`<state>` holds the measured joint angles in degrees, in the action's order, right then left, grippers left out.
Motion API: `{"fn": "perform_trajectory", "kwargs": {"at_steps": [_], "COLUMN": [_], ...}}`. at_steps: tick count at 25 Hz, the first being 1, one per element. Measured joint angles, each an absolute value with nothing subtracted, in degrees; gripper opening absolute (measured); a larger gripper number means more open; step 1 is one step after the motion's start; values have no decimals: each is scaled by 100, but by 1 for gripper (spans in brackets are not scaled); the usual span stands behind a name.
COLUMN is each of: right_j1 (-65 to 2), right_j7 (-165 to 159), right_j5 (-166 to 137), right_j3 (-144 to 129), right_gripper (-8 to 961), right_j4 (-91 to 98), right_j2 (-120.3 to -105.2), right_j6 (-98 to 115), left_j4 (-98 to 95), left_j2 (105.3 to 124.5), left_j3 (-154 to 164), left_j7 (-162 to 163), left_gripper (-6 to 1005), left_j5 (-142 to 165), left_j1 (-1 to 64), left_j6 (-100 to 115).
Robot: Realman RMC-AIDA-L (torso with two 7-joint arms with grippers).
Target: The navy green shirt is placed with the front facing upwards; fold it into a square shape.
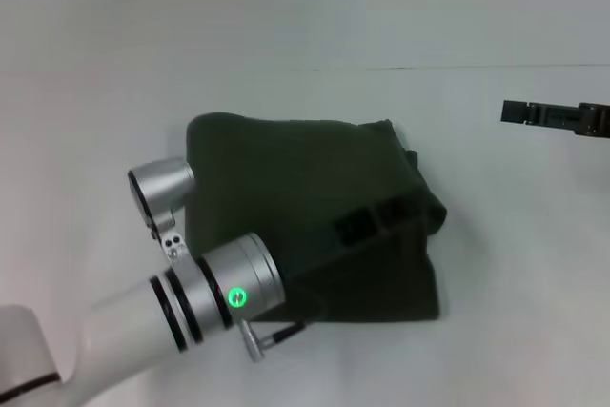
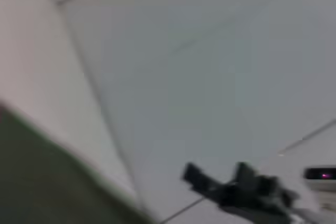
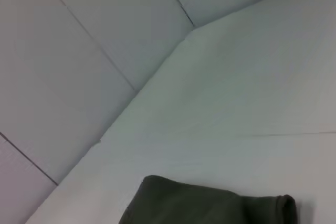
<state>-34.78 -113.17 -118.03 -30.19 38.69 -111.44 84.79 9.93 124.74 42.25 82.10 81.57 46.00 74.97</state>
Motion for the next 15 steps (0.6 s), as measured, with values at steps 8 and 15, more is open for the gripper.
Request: {"fn": "perform_trajectory", "kwargs": {"at_steps": [8,15], "right_j1": [-3506,-3690], "right_j7": [-11242,-11605], "right_j5": [-11961,-12058], "right_j3": [-3040,-3195], "right_gripper": [924,846], "right_j4": [3641,3382], "right_j2": [-11117,-11116], "right_j6": [8306,8059], "left_j4": [1066,30], "left_j2": [12471,12458], "left_j3": [4076,4122], "left_j7": [7864,7975], "left_gripper": [291,516], "left_j5": [8789,9024], "left_j1": [4527,3934], "left_j6": [8397,9360]}}
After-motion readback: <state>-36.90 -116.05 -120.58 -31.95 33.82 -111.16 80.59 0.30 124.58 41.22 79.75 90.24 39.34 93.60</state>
